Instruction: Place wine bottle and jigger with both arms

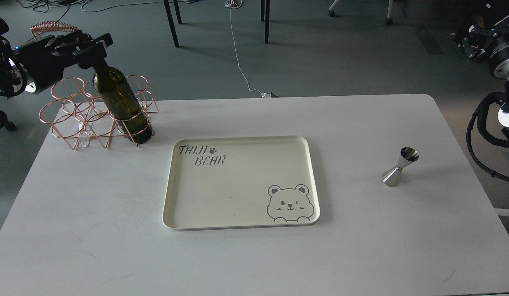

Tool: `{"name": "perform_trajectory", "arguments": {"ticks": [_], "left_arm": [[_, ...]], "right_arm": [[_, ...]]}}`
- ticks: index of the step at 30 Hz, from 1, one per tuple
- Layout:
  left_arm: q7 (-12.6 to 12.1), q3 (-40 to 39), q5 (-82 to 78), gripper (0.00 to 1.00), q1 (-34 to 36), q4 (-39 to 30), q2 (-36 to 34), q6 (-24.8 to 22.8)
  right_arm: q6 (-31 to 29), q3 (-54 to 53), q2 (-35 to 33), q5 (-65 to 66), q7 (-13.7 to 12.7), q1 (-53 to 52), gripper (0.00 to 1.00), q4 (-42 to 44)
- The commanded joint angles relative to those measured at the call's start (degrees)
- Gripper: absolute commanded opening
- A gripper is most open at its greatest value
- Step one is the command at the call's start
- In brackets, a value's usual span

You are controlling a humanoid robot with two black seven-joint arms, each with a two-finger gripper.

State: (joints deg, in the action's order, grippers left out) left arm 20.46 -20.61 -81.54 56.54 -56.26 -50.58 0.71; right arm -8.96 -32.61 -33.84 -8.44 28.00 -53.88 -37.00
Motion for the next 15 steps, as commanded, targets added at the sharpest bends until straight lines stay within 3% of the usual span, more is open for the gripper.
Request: {"name": "perform_trajectory", "arguments": {"ticks": [1,6,10,15], "left_arm": [[0.19,-0.66,9.0,0.97,0.41,0.01,-0.39,-0.01],[0.54,-2.94,24.47,0.97,0.76,0.01,-3.9,-0.01],[3.26,-6.72,35.29,0.97,1.2,0.36,-6.19,-0.18],[3.79,-9.01,52.32,0.98,1.2,7.29,-6.81,-1.5]], "right_arm": [[0.0,0.0,-0.18,0.0,0.0,0.0,0.97,0.0],[-0.26,0.0,-0.79,0.0,0.0,0.0,0.97,-0.17],[-0.26,0.0,-1.58,0.0,0.0,-0.09,0.99,-0.53],[0.61,-0.17,-1.58,0.0,0.0,-0.09,0.99,0.0]]}}
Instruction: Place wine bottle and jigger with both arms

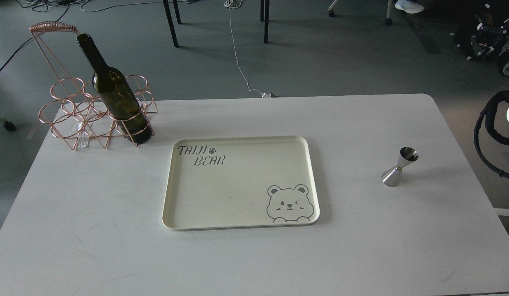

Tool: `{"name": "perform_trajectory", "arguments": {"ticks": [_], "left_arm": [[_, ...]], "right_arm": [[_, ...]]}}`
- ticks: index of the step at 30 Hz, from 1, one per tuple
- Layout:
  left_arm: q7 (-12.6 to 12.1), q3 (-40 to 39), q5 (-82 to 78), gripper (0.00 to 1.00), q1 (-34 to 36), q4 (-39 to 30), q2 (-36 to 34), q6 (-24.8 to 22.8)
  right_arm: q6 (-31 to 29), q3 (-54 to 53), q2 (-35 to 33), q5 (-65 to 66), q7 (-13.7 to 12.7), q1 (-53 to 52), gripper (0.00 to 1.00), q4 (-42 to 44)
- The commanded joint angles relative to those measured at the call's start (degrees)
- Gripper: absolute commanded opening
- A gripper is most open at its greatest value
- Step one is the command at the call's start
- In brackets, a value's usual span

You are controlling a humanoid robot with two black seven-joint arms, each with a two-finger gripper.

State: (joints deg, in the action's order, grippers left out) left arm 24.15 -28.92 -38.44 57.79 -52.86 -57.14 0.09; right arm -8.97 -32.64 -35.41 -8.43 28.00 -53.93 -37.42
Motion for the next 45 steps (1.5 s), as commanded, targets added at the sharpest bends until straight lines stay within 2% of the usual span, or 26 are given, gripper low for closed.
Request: {"name": "perform_trajectory", "arguments": {"ticks": [1,6,13,16,22,25,30,33,36,45], "left_arm": [[0.11,-0.61,12.48,0.98,-0.05,5.04,-0.25,-1.75],[-0.15,-0.87,31.19,0.98,-0.4,12.86,1.32,-5.62],[0.2,-0.78,45.18,0.98,-2.15,20.33,5.27,-16.51],[0.28,-0.87,51.77,0.98,-4.26,23.76,8.0,-19.42],[0.28,-0.96,62.07,0.98,-11.02,25.0,10.99,-23.64],[0.28,-1.48,64.62,0.98,-14.54,25.26,12.14,-24.79],[-0.07,-7.8,66.47,0.98,-21.04,26.06,14.42,-28.09],[-0.16,-10.01,66.47,0.98,-23.94,26.14,15.13,-28.09],[-0.16,-10.1,66.47,0.98,-24.57,26.14,15.74,-28.09],[0.11,-10.36,66.47,0.98,-26.5,26.14,17.06,-28.09]], "right_arm": [[0.71,-0.32,-0.09,0.0,0.0,-0.03,0.99,0.5],[0.54,-0.93,-0.01,0.0,0.0,0.06,0.99,1.73],[0.1,-1.29,0.96,-0.09,0.0,1.55,0.99,3.4],[0.1,-1.81,1.83,-0.27,0.0,3.48,0.99,3.4],[-2.44,-4.1,3.51,-6.58,0.0,7.34,0.99,3.32],[-5.52,-4.19,3.51,-10.28,0.0,9.37,0.99,3.4],[-6.58,-4.19,3.6,-13.62,0.0,11.92,0.99,3.58],[-8.16,-4.27,3.86,-17.12,0.0,13.06,0.99,3.67],[-9.39,-4.71,5.26,-21.26,-2.5,13.68,0.99,3.67],[-9.92,-4.27,5.62,-21.1,-2.51,13.94,0.99,3.67]]}}
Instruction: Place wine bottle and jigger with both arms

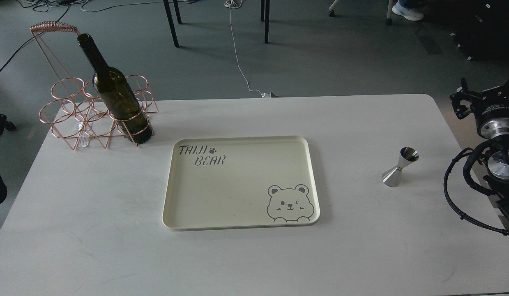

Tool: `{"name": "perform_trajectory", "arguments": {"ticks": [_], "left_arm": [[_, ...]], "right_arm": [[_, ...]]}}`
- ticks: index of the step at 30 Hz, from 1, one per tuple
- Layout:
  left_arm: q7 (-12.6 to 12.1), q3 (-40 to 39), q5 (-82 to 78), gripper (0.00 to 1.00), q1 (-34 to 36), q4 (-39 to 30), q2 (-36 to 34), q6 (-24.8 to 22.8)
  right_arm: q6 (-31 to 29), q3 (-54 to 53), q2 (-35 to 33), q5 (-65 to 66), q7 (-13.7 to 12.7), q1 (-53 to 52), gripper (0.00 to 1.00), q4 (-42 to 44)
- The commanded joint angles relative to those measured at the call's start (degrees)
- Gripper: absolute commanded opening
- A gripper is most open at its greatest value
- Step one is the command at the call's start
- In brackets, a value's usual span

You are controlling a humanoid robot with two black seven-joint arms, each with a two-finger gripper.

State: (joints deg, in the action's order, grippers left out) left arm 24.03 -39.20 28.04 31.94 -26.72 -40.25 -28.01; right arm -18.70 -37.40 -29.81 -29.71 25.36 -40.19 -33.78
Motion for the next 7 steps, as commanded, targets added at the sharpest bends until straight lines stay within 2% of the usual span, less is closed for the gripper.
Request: {"name": "perform_trajectory", "arguments": {"ticks": [1,7], "left_arm": [[0.31,-0.08,0.0,0.98,-0.74,0.0,0.17,0.01],[0.4,-0.26,0.0,0.98,-1.0,0.0,-0.09,0.01]], "right_arm": [[-0.2,0.66,0.01,0.18,0.13,0.37,0.99,0.03],[-0.63,0.66,0.1,0.97,0.13,0.38,0.99,-0.06]]}}
